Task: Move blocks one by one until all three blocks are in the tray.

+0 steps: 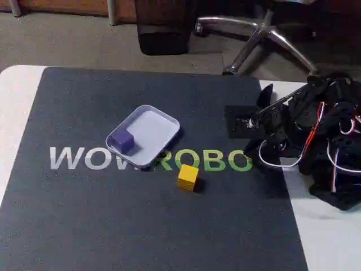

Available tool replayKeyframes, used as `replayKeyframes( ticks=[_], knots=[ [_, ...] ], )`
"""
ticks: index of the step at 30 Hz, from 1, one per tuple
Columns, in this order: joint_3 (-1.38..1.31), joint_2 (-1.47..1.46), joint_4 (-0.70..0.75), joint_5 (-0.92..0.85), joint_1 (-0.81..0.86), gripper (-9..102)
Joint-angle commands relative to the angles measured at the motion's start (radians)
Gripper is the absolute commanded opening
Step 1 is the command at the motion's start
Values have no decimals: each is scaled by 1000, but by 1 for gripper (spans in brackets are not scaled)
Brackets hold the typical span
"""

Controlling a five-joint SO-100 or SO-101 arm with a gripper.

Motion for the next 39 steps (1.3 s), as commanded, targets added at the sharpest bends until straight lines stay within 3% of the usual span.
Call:
replayKeyframes(
  ticks=[1, 12, 27, 33, 36, 39],
  knots=[
    [-5, 2, 5, 6, -5, -7],
    [-5, 2, 6, 14, -23, -8],
    [-5, 2, 11, -3, -288, -8],
    [-35, 2, 6, 66, -261, -8],
    [-117, 2, 55, 120, -270, -8],
    [-275, 2, 212, 124, -284, -8]
  ],
)
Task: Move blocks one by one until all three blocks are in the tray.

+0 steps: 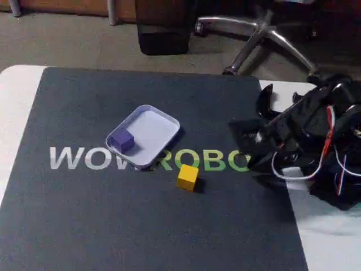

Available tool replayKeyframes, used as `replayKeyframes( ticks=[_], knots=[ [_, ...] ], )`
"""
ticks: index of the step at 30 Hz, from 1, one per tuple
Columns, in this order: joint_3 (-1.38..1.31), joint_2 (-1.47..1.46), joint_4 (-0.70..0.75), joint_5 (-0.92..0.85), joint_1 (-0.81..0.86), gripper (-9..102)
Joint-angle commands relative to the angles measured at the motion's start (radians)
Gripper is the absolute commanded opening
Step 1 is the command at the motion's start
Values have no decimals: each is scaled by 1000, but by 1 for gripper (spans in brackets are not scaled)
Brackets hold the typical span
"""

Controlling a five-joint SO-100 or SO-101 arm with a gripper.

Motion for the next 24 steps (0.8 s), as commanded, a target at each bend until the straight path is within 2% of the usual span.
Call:
replayKeyframes(
  ticks=[1, 4, 7, 11, 16, 19, 24],
  knots=[
    [-213, -8, 172, -2, -14, -8],
    [-382, -133, 239, 21, -49, -8],
    [-541, -339, 239, 84, -101, -8],
    [-735, -657, 172, 199, -161, -8],
    [-996, -1060, 115, 353, -152, -8],
    [-1088, -1212, 54, 425, -114, -8],
    [-1063, -1259, -34, 414, -46, -8]
  ],
)
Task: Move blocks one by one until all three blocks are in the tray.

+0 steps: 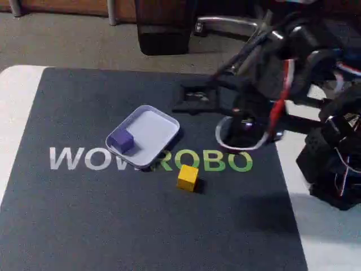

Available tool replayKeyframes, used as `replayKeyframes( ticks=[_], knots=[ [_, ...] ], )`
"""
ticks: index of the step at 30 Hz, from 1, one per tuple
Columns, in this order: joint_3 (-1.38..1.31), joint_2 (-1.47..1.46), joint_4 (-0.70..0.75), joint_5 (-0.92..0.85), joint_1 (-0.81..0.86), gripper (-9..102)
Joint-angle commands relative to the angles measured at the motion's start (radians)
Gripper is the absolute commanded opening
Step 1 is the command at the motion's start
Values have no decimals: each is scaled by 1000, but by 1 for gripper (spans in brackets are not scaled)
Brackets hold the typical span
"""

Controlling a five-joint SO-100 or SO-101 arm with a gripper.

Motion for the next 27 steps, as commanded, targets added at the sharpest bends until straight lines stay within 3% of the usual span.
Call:
replayKeyframes(
  ticks=[1, 12, 27],
  knots=[
    [-9, -5, -48, -18, 34, -8],
    [268, -6, -293, -189, 109, -6],
    [227, -173, -456, -38, -2, -1]
  ],
)
